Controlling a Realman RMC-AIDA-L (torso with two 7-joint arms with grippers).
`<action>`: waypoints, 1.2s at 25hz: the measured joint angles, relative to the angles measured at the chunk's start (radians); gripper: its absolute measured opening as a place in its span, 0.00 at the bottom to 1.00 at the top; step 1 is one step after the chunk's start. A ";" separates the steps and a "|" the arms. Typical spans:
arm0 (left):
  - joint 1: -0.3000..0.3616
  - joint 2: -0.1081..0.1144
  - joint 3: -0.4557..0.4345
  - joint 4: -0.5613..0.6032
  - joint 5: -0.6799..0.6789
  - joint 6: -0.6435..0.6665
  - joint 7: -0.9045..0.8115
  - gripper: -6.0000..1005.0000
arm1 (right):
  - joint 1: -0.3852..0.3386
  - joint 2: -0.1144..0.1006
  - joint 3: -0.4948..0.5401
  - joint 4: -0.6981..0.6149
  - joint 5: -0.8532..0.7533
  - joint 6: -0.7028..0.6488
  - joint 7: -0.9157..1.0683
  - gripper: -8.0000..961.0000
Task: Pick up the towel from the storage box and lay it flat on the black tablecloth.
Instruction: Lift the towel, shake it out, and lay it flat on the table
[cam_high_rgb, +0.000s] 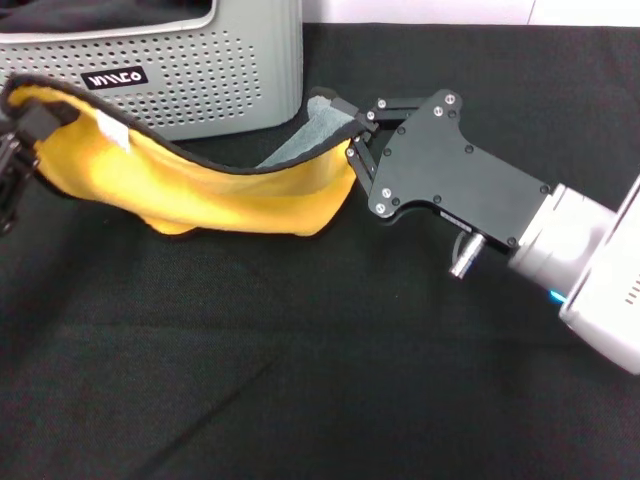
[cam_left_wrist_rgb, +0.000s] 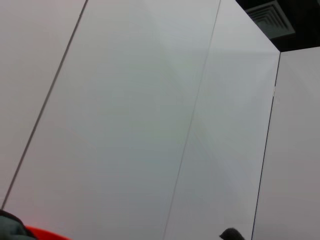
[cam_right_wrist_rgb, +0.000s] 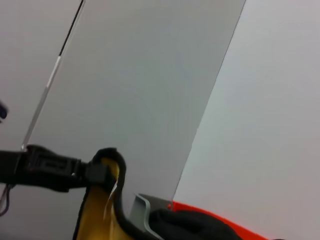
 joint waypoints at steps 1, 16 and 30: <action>0.008 -0.001 0.000 -0.006 0.000 0.009 0.002 0.03 | -0.007 0.000 -0.002 -0.005 0.000 0.005 0.008 0.02; 0.060 -0.010 0.000 -0.012 0.041 0.029 0.026 0.03 | -0.117 -0.010 -0.039 -0.030 -0.007 0.056 0.089 0.03; 0.075 -0.017 0.000 -0.013 0.091 0.028 0.042 0.03 | -0.114 -0.014 -0.003 0.078 -0.024 0.150 0.276 0.03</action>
